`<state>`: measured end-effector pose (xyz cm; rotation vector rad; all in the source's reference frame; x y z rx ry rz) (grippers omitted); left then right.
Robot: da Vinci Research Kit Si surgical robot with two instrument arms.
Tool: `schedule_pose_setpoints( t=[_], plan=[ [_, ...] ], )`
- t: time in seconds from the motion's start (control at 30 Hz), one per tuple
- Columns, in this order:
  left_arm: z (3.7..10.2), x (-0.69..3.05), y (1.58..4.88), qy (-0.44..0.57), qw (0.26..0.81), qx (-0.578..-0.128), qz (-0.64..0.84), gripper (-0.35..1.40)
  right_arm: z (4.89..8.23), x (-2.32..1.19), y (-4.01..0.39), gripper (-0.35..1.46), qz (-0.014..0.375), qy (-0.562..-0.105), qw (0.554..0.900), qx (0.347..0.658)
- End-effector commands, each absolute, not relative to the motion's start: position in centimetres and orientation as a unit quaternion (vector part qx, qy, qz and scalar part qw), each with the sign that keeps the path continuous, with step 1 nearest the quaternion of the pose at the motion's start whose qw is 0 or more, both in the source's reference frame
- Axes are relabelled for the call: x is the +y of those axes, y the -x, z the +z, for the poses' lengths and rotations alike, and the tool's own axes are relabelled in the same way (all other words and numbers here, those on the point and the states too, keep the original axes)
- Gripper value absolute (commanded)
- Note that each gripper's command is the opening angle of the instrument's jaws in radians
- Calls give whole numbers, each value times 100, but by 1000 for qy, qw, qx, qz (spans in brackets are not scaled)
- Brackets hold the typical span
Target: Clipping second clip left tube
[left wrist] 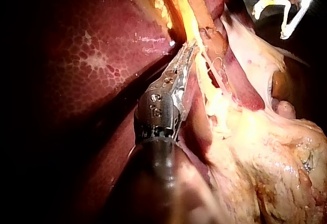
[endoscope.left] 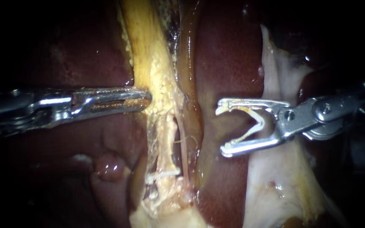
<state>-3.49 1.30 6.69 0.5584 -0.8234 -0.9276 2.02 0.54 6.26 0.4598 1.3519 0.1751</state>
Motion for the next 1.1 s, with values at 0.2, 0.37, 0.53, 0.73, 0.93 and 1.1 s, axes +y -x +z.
schedule_pose_setpoints(
  t=[0.2,0.37,0.53,0.73,0.93,1.1],
  plan=[
    [664,129,344,-260,778,-381,-427,-35,633,44,-210,51,69,-217,751,619],
    [648,135,328,-259,778,-380,-429,-35,664,14,-241,51,74,-253,755,601],
    [624,141,316,-255,777,-378,-434,-35,706,-19,-276,51,83,-287,756,582],
    [604,137,315,-255,776,-376,-437,-35,740,-31,-297,51,91,-302,759,570],
    [593,133,317,-257,774,-377,-440,-35,758,-21,-298,51,106,-301,762,563],
    [582,132,317,-257,774,-378,-438,-35,767,-15,-297,51,113,-300,766,557]
  ],
)
